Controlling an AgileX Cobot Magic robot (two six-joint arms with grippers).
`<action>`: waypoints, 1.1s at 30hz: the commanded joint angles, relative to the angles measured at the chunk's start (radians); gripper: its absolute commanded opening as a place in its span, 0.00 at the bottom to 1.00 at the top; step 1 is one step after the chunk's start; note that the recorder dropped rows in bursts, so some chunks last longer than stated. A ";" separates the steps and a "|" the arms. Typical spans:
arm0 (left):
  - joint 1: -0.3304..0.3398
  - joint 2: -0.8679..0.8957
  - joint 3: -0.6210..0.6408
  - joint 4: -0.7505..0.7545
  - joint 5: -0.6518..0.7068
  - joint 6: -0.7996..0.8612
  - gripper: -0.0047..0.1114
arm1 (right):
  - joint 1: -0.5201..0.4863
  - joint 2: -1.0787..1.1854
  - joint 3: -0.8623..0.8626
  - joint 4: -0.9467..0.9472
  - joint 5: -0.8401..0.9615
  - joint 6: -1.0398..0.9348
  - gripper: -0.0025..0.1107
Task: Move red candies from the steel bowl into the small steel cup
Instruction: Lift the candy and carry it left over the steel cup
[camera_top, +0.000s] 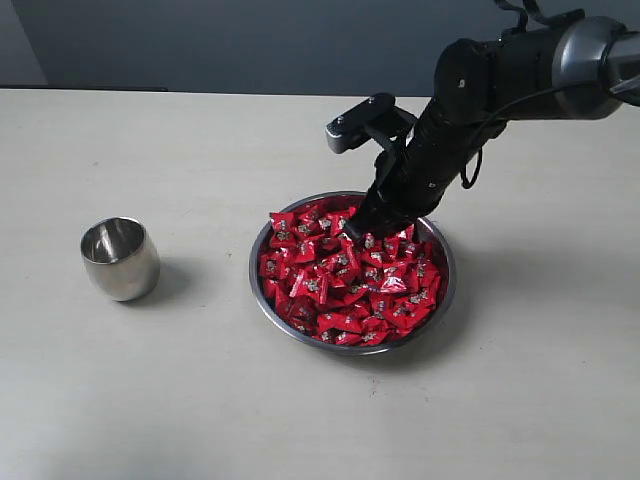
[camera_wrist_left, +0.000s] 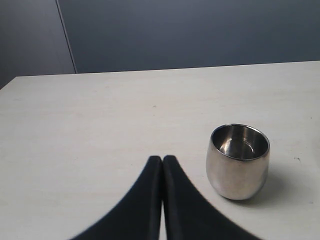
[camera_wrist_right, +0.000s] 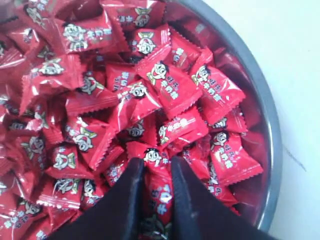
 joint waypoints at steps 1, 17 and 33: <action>0.001 -0.004 0.004 -0.002 -0.002 -0.001 0.04 | 0.000 -0.019 -0.004 0.004 -0.023 0.016 0.14; 0.001 -0.004 0.004 -0.002 -0.002 -0.001 0.04 | 0.035 -0.024 -0.184 0.137 -0.047 -0.019 0.14; 0.001 -0.004 0.004 -0.002 -0.002 -0.001 0.04 | 0.180 0.213 -0.560 0.248 0.099 -0.045 0.14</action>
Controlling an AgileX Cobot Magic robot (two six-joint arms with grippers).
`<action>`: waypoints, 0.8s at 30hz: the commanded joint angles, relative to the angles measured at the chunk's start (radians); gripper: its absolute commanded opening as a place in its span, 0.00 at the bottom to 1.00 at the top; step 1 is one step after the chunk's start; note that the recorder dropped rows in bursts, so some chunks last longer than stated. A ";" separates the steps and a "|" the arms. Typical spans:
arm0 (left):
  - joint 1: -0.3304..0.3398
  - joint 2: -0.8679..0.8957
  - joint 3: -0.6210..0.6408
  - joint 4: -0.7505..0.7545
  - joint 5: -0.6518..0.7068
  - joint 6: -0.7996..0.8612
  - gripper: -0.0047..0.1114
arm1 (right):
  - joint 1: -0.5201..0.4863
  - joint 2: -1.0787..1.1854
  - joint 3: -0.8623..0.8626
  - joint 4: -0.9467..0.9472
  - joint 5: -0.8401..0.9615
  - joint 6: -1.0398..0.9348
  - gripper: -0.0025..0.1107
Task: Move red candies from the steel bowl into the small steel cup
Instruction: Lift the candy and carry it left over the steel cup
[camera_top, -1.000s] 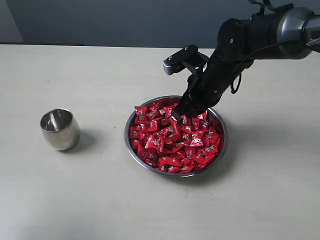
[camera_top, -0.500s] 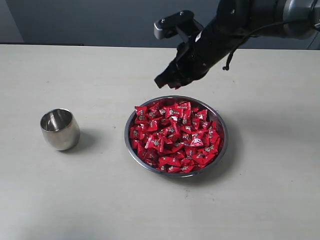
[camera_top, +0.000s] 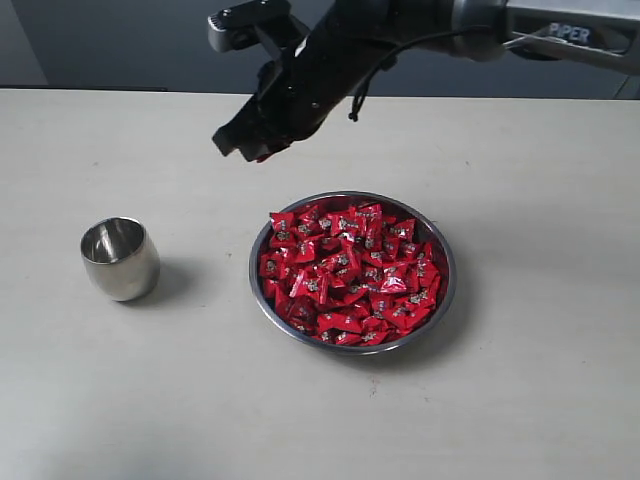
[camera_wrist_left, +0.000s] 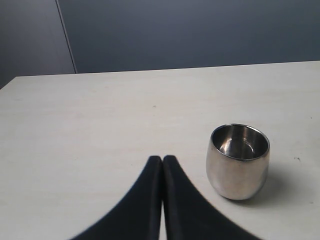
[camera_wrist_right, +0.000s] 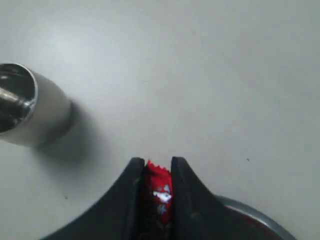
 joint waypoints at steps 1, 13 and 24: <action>0.001 -0.004 0.004 -0.002 -0.002 -0.001 0.04 | 0.046 0.067 -0.102 0.039 0.030 -0.014 0.14; 0.001 -0.004 0.004 -0.002 -0.002 -0.001 0.04 | 0.115 0.205 -0.311 0.133 0.072 -0.014 0.14; 0.001 -0.004 0.004 -0.002 -0.002 -0.001 0.04 | 0.171 0.262 -0.339 0.181 0.048 -0.014 0.14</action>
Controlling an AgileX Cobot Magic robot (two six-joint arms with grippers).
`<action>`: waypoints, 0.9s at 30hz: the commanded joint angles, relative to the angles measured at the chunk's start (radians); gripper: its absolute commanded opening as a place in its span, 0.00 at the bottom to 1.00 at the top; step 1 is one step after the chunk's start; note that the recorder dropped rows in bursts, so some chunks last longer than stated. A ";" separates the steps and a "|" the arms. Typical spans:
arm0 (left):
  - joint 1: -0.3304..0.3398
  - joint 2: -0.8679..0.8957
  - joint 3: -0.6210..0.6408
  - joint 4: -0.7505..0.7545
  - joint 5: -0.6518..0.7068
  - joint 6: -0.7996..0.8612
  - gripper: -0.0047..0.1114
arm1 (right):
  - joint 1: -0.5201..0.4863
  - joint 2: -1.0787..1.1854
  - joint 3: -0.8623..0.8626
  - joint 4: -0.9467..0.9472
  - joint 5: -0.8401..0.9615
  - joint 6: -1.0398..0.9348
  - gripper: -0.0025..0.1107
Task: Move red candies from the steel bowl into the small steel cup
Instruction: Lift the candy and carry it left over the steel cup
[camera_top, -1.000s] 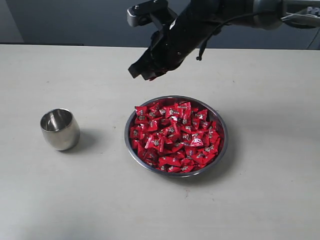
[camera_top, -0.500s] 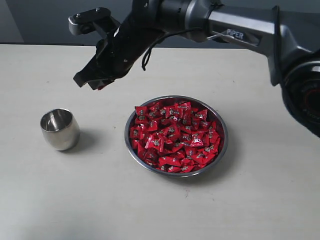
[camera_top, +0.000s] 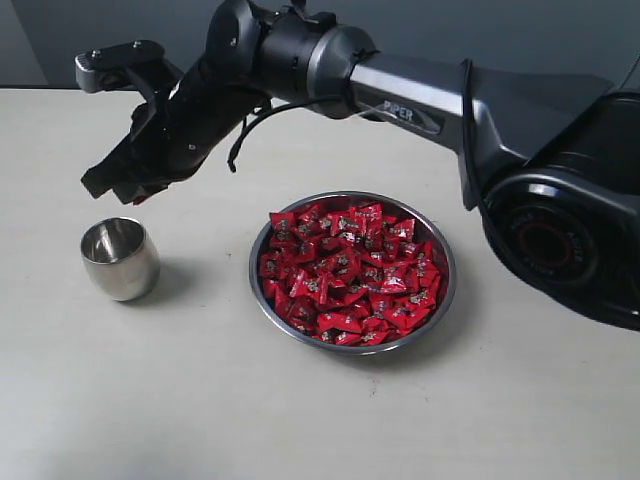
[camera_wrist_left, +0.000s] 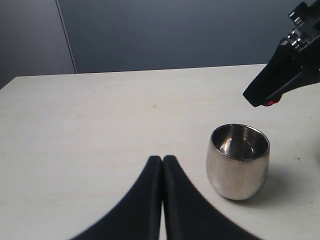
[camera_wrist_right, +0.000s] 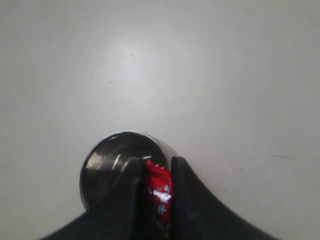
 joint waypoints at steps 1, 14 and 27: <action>0.001 -0.004 0.004 -0.002 -0.002 -0.001 0.04 | 0.017 0.002 -0.007 0.023 -0.019 -0.009 0.14; 0.001 -0.004 0.004 -0.002 -0.002 -0.001 0.04 | 0.065 0.039 -0.010 0.067 -0.061 -0.009 0.14; 0.001 -0.004 0.004 -0.002 -0.002 -0.001 0.04 | 0.065 0.057 -0.010 0.018 -0.096 -0.009 0.15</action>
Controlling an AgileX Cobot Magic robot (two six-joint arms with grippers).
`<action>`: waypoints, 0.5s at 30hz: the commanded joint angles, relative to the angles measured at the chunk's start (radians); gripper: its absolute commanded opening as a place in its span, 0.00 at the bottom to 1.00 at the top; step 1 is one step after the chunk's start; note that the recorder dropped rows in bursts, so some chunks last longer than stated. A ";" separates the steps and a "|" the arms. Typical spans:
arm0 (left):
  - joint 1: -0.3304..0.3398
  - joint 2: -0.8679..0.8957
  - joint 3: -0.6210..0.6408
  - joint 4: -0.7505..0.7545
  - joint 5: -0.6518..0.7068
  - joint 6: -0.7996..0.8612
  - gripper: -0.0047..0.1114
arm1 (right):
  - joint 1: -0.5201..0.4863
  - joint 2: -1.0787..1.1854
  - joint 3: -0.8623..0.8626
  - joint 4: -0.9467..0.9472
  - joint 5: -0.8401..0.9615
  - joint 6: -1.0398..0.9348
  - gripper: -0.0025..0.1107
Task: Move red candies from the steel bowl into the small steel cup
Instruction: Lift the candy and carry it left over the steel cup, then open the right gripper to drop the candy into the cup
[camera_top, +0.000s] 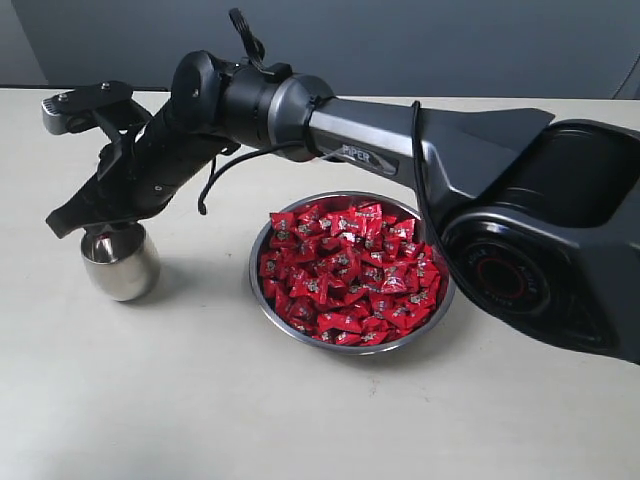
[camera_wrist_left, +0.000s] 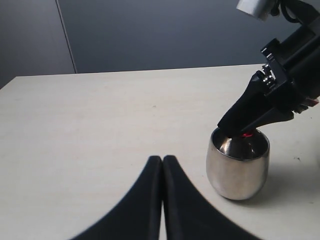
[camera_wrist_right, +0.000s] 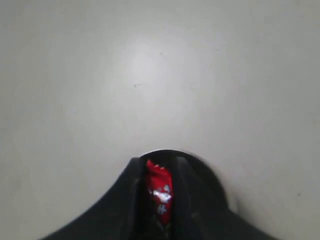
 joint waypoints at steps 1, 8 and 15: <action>0.001 -0.004 0.004 -0.002 -0.002 -0.001 0.04 | -0.001 -0.006 -0.006 -0.024 -0.013 -0.005 0.15; 0.001 -0.004 0.004 -0.002 -0.002 -0.001 0.04 | -0.001 -0.006 -0.006 -0.026 0.013 -0.003 0.30; 0.001 -0.004 0.004 -0.002 -0.002 -0.001 0.04 | -0.001 -0.006 -0.006 -0.026 0.009 0.003 0.39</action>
